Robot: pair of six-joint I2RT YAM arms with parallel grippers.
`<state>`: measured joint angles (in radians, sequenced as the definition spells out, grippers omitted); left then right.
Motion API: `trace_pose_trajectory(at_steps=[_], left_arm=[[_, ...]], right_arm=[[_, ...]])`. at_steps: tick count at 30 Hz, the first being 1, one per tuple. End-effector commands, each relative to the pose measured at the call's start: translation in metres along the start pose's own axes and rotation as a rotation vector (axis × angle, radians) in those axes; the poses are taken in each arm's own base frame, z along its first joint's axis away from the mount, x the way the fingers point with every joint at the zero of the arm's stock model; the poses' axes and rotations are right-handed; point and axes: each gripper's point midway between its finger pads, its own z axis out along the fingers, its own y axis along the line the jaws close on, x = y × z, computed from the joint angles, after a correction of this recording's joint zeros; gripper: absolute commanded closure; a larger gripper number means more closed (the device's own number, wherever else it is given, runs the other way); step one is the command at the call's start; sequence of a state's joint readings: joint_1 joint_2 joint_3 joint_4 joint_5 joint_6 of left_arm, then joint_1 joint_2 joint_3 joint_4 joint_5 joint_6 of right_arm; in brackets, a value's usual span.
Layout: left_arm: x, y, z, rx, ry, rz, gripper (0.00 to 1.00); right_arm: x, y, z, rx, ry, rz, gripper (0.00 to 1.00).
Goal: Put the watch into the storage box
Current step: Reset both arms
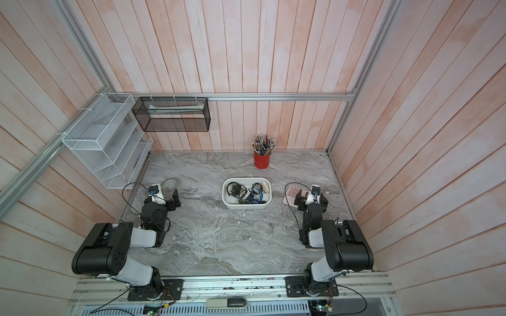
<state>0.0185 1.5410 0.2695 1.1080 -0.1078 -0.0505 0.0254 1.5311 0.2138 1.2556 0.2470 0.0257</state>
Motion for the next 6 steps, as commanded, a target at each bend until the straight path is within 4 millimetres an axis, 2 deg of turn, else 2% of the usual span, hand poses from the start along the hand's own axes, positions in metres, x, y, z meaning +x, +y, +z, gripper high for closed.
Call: trace_pose_trajectory(at_steps=[1, 6], left_arm=[[-0.0079, -0.0009, 0.0010, 0.000, -0.027, -0.007, 0.00], [-0.0082, -0.0016, 0.0012, 0.002, -0.028, -0.006, 0.00]], right_arm=[[-0.0046, 0.0014, 0.0029, -0.008, -0.005, 0.012, 0.02], [-0.0046, 0.0014, 0.0031, -0.008, -0.004, 0.011, 0.02]])
